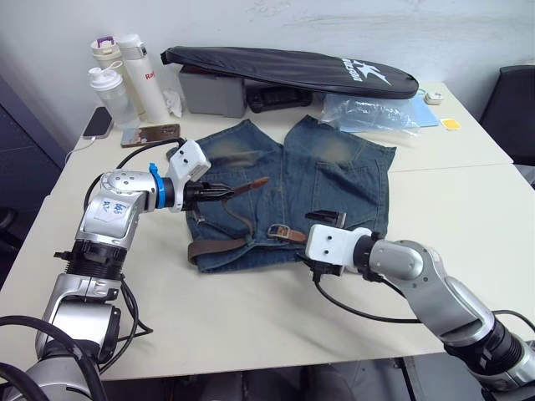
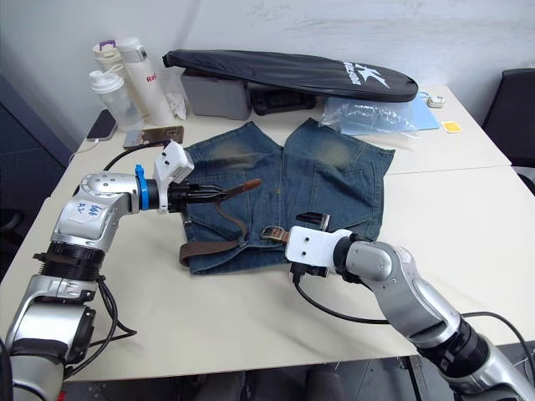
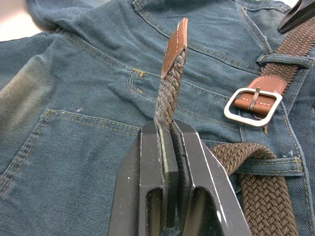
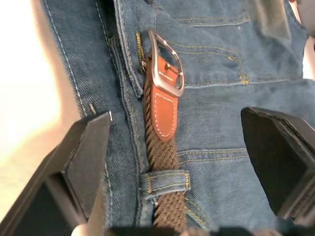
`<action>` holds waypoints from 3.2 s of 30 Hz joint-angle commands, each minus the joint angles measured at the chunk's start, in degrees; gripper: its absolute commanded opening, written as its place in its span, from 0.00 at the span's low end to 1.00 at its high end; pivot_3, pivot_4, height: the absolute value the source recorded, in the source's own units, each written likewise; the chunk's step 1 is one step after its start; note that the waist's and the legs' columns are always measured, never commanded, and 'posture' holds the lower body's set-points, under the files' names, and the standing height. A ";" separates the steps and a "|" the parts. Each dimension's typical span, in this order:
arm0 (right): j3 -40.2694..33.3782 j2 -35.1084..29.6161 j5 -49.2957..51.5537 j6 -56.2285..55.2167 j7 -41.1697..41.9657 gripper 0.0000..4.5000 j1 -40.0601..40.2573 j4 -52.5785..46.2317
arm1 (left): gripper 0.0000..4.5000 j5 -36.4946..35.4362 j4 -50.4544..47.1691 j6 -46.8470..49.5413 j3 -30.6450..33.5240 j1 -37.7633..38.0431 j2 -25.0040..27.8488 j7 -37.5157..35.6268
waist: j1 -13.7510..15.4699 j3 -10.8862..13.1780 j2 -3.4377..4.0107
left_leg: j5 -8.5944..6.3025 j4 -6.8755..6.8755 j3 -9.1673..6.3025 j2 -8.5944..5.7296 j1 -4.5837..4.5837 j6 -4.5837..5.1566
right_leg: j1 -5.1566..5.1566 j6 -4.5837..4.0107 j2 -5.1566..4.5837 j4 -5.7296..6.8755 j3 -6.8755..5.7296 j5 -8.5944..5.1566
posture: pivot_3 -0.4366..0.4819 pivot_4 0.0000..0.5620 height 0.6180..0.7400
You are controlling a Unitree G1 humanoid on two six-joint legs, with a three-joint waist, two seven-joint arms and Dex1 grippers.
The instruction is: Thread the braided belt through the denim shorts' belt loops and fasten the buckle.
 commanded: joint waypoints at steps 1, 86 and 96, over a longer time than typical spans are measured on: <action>0.56 2.07 -3.78 -0.44 -2.61 0.99 -0.26 2.66 | 0.00 0.02 -0.48 -0.39 0.62 -1.41 -0.07 -0.14 | -0.03 0.00 0.00 | 0.00 -0.01 0.00 0.00 0.00 0.00 | 0.00 0.00 0.00 0.00 0.00 0.00 | 0.48 0.27 1.00; -3.45 10.30 -9.65 -2.40 0.67 0.99 -4.10 12.32 | 0.00 2.79 2.34 -4.82 0.40 -1.72 -3.46 0.36 | -0.04 -0.01 -0.02 | 0.00 -0.02 -0.06 -0.44 0.02 -0.01 | -0.01 0.00 -0.19 0.10 -0.03 0.00 | 0.48 0.27 1.00; -3.61 12.43 -9.14 -3.29 -0.69 0.46 -3.75 11.91 | 0.00 2.75 2.03 -4.54 0.59 -1.02 -3.40 0.53 | -0.08 -0.01 -0.02 | 0.01 -0.02 -0.06 -0.43 0.01 -0.01 | -0.01 0.00 -0.20 0.10 -0.03 0.00 | 0.48 0.27 1.00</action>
